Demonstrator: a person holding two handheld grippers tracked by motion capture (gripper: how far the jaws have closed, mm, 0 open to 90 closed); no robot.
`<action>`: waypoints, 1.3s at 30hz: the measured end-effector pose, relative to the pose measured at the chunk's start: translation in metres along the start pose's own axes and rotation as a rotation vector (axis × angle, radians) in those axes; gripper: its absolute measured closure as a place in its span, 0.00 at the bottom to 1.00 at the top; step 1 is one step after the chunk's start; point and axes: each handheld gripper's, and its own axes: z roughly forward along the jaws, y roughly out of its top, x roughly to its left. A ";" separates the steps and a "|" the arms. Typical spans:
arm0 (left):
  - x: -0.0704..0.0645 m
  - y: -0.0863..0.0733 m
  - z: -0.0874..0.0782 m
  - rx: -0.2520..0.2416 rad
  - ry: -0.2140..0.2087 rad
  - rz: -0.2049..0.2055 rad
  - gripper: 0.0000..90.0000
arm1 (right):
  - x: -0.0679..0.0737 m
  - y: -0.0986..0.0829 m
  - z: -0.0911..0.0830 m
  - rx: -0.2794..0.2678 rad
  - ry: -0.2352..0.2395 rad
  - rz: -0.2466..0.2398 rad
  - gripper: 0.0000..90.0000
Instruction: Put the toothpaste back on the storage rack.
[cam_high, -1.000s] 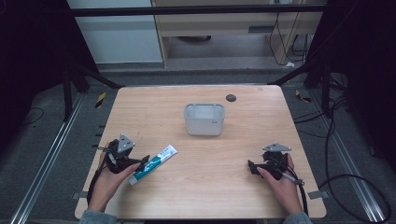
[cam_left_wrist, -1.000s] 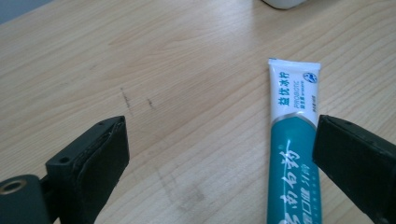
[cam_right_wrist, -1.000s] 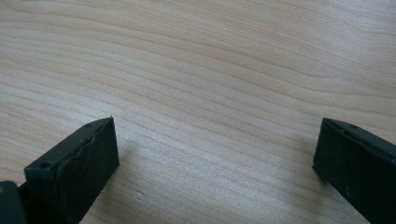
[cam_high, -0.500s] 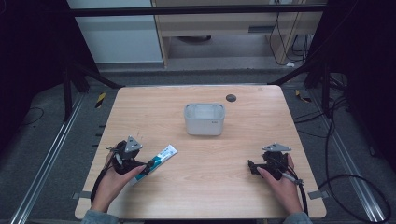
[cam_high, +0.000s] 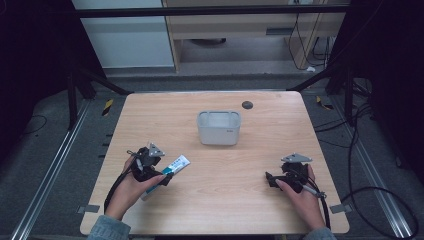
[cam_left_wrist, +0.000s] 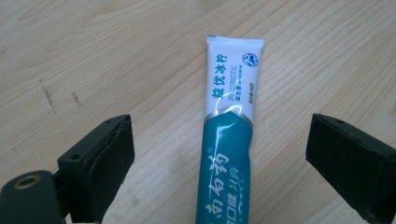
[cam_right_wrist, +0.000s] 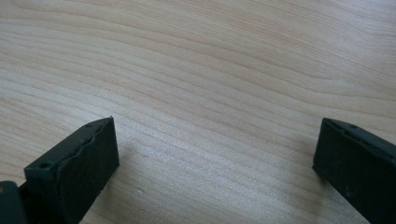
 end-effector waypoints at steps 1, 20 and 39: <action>0.000 0.002 0.001 0.004 -0.005 -0.002 0.08 | 0.000 0.000 0.000 0.001 0.002 0.002 0.00; -0.002 0.014 0.018 0.119 -0.031 0.072 0.24 | 0.000 0.000 0.000 0.000 0.001 0.004 0.00; -0.001 0.023 0.038 0.259 -0.060 0.089 0.58 | 0.000 0.000 0.000 0.000 0.003 0.003 0.00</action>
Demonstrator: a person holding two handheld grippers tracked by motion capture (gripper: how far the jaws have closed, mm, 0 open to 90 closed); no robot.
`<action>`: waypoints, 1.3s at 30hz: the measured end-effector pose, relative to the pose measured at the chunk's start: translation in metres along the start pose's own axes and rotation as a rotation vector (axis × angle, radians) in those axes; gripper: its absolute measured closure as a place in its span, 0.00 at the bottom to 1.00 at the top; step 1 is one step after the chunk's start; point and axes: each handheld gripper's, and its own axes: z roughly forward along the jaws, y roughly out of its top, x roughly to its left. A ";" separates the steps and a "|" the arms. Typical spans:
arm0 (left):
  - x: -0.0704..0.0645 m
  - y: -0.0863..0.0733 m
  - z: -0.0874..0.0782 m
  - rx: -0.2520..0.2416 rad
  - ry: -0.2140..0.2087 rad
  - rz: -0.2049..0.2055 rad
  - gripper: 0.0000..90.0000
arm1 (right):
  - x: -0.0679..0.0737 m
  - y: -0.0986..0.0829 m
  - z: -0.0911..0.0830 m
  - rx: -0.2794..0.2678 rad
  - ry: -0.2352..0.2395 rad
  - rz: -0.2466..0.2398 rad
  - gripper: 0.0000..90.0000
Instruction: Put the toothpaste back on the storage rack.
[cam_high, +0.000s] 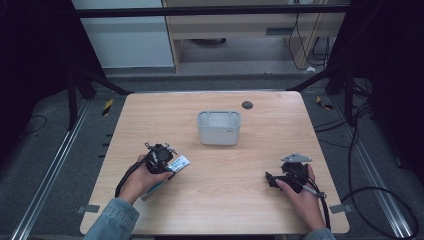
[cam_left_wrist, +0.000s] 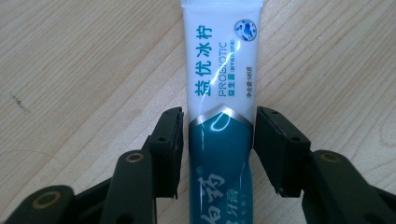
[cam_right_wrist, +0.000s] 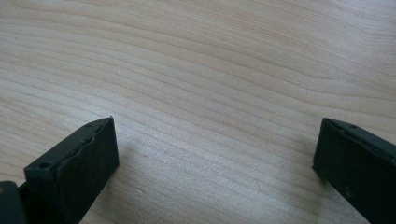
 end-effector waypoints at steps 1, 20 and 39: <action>0.000 0.000 0.001 0.004 -0.001 0.000 0.58 | 0.000 0.000 0.000 -0.001 -0.001 -0.002 0.00; 0.000 0.003 0.006 0.034 -0.013 0.005 0.63 | 0.000 0.000 0.000 0.000 -0.001 -0.001 0.00; -0.004 0.004 0.003 0.042 -0.009 0.054 0.77 | 0.000 0.000 0.000 0.001 -0.001 -0.003 0.00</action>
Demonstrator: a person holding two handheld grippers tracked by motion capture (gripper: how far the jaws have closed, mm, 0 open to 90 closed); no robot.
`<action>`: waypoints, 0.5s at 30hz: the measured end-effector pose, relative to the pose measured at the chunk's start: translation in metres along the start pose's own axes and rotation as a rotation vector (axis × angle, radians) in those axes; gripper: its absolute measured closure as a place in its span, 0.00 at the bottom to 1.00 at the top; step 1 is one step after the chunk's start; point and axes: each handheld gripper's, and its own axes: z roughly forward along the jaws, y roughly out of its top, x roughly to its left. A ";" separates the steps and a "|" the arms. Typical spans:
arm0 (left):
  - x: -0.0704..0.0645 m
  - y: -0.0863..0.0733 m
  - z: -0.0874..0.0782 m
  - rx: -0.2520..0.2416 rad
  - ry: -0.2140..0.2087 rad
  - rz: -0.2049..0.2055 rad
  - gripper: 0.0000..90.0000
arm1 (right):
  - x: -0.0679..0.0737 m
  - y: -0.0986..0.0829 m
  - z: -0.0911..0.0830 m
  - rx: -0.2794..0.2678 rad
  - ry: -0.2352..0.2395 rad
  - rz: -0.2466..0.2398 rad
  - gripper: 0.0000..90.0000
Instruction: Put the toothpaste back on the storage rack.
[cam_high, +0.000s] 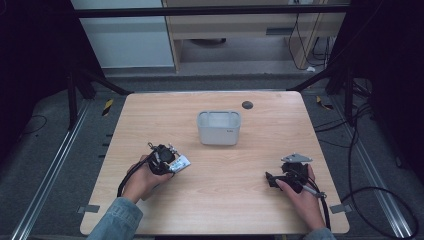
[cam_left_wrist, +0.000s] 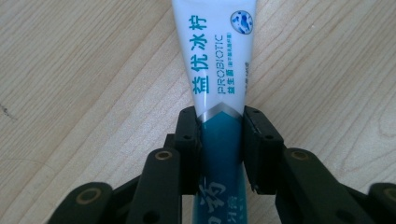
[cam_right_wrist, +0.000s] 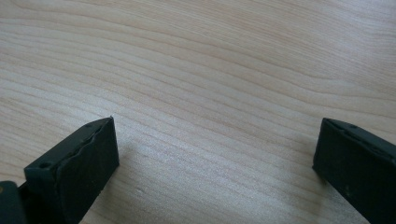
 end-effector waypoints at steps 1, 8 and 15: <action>0.000 0.000 -0.001 0.005 0.001 0.008 0.78 | 0.000 0.000 0.000 0.000 0.000 0.003 0.00; 0.001 -0.002 -0.004 -0.013 -0.008 0.000 0.85 | 0.000 0.000 0.000 0.000 0.003 0.004 0.00; 0.000 -0.003 -0.007 -0.019 -0.004 0.005 0.86 | 0.000 0.000 0.000 0.000 0.003 0.006 0.00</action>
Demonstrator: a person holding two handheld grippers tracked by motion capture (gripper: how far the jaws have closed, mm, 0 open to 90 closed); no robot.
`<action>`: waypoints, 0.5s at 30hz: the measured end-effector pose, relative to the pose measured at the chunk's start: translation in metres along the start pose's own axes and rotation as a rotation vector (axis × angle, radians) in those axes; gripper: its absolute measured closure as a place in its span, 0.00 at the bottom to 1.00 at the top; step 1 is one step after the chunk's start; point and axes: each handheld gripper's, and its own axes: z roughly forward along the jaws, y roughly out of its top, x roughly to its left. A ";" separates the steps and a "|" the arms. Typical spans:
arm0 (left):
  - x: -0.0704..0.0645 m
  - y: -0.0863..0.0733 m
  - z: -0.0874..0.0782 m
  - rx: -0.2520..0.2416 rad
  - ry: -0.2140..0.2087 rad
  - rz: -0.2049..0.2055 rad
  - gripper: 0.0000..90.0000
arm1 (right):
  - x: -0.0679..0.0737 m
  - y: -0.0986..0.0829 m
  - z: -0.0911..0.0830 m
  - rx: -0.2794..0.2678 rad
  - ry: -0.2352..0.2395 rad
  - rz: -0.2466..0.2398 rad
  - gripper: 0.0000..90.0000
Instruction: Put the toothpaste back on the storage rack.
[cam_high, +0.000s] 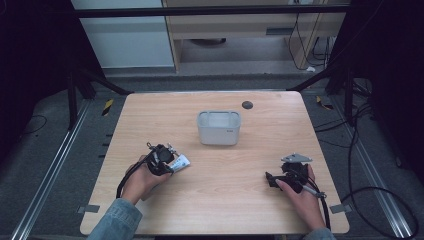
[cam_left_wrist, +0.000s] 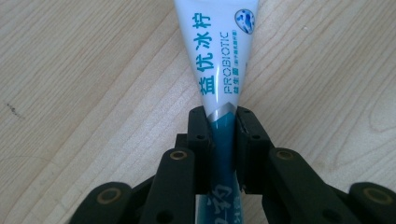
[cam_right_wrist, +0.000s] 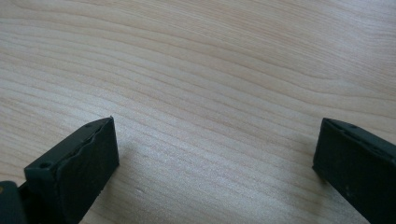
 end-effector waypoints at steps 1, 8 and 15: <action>0.000 -0.001 -0.001 -0.008 0.000 -0.005 0.87 | 0.000 0.000 0.000 0.000 0.000 0.000 0.00; 0.004 -0.006 -0.026 -0.114 0.011 -0.039 0.87 | 0.000 0.000 0.000 -0.002 -0.004 -0.006 0.00; 0.009 -0.009 -0.053 -0.217 0.033 -0.066 0.87 | 0.000 0.000 0.000 -0.001 -0.004 -0.003 0.00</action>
